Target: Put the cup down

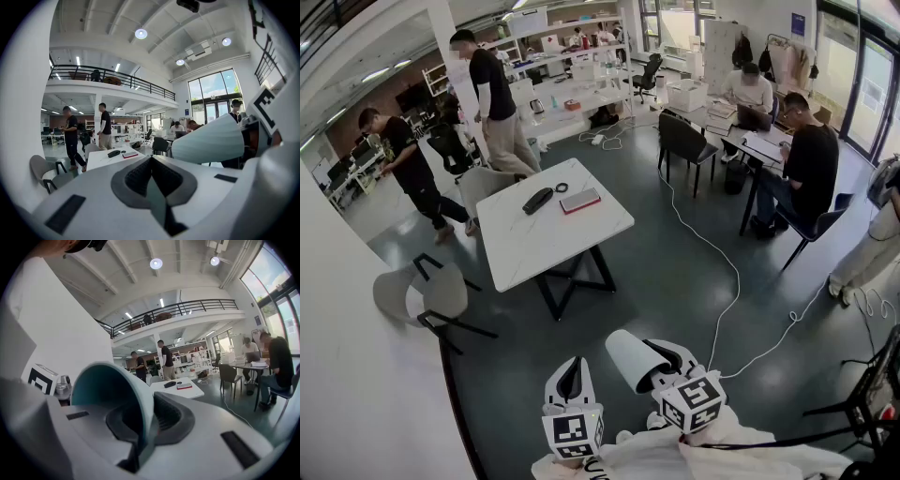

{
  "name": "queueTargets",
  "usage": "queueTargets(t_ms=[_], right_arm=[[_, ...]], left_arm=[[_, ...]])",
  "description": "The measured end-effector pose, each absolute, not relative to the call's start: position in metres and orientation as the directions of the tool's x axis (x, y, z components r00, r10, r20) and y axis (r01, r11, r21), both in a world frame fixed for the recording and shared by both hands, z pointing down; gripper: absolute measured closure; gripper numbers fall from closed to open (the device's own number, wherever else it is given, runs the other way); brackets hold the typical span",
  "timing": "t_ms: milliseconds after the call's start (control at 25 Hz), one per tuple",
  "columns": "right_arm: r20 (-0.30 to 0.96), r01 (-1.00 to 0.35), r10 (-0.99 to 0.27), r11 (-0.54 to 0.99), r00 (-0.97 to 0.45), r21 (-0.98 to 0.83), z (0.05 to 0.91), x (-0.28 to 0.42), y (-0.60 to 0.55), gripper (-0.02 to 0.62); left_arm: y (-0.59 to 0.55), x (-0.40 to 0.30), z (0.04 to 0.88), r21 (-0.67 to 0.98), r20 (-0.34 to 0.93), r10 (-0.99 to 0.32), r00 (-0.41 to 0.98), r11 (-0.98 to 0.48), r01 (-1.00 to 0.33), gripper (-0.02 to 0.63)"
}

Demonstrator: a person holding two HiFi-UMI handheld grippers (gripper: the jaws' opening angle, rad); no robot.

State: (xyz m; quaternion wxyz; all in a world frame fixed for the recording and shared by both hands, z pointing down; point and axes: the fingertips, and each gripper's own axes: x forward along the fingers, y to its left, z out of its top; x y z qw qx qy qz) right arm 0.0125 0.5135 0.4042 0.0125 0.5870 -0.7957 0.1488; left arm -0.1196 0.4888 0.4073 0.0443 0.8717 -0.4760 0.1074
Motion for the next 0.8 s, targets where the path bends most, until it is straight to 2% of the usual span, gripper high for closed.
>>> queueTargets(t_ms=[800], right_arm=[[0.190, -0.924, -0.918, 0.300, -0.347, -0.239, 0.421, 0.070, 0.486, 0.569]], left_arm=[[0.470, -0.065, 0.428, -0.037, 0.251, -0.836, 0.487, -0.511, -0.859, 0.595]])
